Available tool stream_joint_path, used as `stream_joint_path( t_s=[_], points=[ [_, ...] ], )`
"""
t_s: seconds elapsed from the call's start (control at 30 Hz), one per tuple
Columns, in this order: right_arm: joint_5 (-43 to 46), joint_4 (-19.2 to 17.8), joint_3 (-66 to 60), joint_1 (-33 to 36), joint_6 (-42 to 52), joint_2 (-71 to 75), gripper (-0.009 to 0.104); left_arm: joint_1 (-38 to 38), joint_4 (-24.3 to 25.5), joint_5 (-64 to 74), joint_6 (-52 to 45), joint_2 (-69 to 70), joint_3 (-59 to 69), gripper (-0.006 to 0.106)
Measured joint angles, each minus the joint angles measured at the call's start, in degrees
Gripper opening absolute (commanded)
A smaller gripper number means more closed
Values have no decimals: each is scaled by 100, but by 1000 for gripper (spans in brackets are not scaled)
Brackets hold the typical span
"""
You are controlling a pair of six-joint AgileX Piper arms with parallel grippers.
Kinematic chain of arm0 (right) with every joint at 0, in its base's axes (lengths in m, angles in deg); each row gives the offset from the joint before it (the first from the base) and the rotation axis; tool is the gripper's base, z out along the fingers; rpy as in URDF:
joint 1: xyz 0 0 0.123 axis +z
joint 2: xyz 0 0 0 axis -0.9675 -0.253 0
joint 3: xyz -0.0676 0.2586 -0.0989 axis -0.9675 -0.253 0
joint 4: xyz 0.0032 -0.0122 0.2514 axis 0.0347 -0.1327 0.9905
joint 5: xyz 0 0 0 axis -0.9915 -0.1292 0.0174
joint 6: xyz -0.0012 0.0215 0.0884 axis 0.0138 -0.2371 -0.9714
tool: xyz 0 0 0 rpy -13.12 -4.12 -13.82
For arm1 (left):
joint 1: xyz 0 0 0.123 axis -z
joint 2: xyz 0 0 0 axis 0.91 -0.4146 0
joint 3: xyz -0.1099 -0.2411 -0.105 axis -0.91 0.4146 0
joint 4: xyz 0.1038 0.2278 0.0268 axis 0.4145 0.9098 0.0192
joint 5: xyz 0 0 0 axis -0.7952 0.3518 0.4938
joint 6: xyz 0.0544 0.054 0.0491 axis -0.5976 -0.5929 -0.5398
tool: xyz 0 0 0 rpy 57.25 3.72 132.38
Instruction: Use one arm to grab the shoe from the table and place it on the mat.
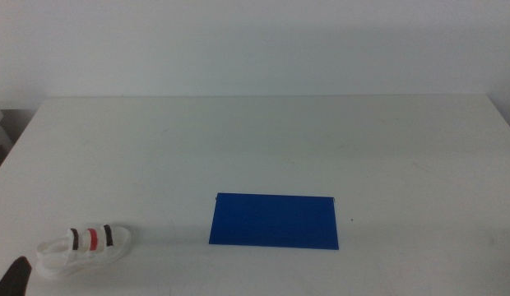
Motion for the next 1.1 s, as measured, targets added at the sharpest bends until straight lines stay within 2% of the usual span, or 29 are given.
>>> stream_joint_path(
  t_s=[0.17,0.47,0.83,1.1],
  points=[
    [0,0,0,0,0,0,64,0,122,641,0,-188,-393,76],
    [0,0,0,0,0,0,64,0,550,2794,-145,-1512,-2317,76],
    [0,0,0,0,0,0,64,0,711,4903,-1584,-3946,-4893,79],
    [0,0,0,0,0,0,64,0,726,5867,-2402,-5089,-5549,87]
  ],
)
